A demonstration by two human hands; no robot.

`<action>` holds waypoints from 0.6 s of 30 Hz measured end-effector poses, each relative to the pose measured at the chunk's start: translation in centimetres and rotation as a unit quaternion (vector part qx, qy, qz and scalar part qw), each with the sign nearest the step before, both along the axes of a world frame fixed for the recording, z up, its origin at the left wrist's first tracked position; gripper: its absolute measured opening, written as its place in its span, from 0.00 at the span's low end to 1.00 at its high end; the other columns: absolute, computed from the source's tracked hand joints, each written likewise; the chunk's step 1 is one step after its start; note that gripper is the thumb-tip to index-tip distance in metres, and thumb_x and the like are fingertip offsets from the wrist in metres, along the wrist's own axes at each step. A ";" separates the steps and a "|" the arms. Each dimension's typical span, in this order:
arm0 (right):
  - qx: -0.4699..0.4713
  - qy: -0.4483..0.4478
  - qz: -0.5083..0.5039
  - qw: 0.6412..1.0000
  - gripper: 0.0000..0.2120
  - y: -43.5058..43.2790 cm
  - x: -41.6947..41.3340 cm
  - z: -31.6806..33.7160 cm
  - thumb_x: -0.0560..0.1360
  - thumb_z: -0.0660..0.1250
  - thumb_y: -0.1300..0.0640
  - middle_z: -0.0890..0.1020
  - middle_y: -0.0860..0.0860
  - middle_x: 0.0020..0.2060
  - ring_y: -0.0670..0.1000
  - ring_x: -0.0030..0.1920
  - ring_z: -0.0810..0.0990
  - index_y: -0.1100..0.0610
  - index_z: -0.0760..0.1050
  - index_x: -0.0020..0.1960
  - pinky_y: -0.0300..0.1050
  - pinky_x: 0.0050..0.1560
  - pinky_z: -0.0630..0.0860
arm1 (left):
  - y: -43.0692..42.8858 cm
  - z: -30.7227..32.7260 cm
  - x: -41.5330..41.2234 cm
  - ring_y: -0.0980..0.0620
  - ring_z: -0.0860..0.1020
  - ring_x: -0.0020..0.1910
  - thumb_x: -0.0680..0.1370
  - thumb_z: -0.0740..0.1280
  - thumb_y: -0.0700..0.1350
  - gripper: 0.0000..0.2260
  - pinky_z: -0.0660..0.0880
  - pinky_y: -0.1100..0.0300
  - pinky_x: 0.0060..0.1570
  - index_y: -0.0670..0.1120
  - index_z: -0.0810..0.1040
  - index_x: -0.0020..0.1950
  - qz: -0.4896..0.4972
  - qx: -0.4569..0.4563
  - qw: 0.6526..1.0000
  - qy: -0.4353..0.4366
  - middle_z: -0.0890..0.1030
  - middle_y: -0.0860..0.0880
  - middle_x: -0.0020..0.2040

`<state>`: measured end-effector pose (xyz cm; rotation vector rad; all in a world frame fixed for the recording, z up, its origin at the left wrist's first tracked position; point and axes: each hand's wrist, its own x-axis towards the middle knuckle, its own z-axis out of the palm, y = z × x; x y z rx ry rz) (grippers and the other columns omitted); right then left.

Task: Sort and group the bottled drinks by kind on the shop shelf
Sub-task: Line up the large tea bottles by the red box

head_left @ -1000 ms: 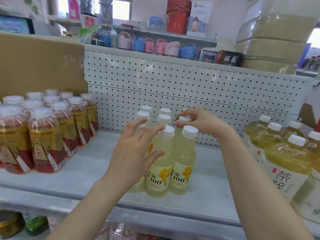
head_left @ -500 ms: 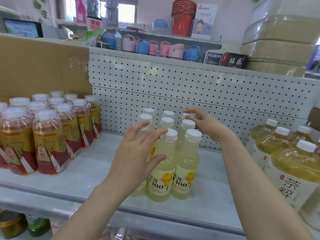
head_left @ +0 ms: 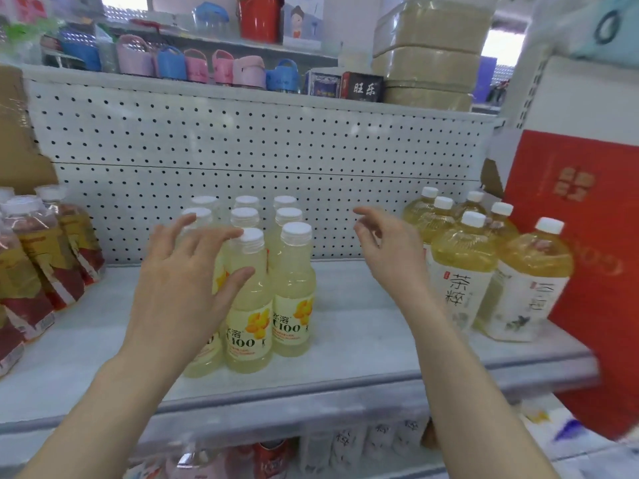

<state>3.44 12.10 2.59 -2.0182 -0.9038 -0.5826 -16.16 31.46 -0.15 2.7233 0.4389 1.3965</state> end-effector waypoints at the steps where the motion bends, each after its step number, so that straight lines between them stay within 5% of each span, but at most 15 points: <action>1: 0.022 -0.054 -0.034 0.998 0.14 -2.3 -0.5 -0.4 0.82 0.64 0.58 0.84 0.48 0.53 0.47 0.52 0.79 0.52 0.78 0.66 0.44 0.55 0.74 | -0.3 0.2 0.3 0.37 0.67 0.70 0.75 0.64 0.58 0.22 0.66 0.39 0.68 0.46 0.76 0.63 0.008 0.005 1.000 -0.010 0.81 0.42 0.57; 6: 0.049 -0.200 -0.227 0.952 0.16 -14.0 1.3 -0.2 0.78 0.67 0.60 0.82 0.53 0.57 0.57 0.59 0.77 0.55 0.77 0.66 0.45 0.63 0.66 | -5.1 1.2 3.0 0.36 0.69 0.69 0.77 0.71 0.46 0.15 0.60 0.48 0.70 0.42 0.77 0.61 -0.035 0.012 0.996 -0.086 0.79 0.41 0.60; 11: -0.004 -0.029 -0.296 0.955 0.30 -21.1 7.2 -0.1 0.78 0.68 0.47 0.70 0.60 0.71 0.62 0.71 0.68 0.51 0.64 0.77 0.60 0.70 0.65 | -14.3 1.6 9.2 0.49 0.73 0.61 0.74 0.73 0.48 0.23 0.68 0.60 0.59 0.50 0.74 0.68 -0.168 -0.101 0.980 -0.032 0.74 0.49 0.64; 16: -0.034 0.112 -0.167 0.979 0.37 -22.9 10.4 -1.7 0.76 0.68 0.37 0.71 0.55 0.71 0.58 0.70 0.70 0.48 0.57 0.78 0.53 0.63 0.67 | -21.4 0.9 18.7 0.55 0.70 0.69 0.71 0.75 0.58 0.38 0.70 0.50 0.68 0.58 0.60 0.77 -0.251 -0.256 0.929 0.094 0.68 0.55 0.72; 18: -0.028 0.114 -0.144 0.982 0.35 -23.4 11.2 -2.2 0.76 0.67 0.36 0.71 0.53 0.70 0.57 0.69 0.72 0.49 0.60 0.76 0.51 0.59 0.67 | -22.3 0.3 21.0 0.59 0.76 0.63 0.70 0.76 0.56 0.40 0.72 0.49 0.67 0.59 0.59 0.77 -0.264 -0.317 0.906 0.096 0.69 0.55 0.73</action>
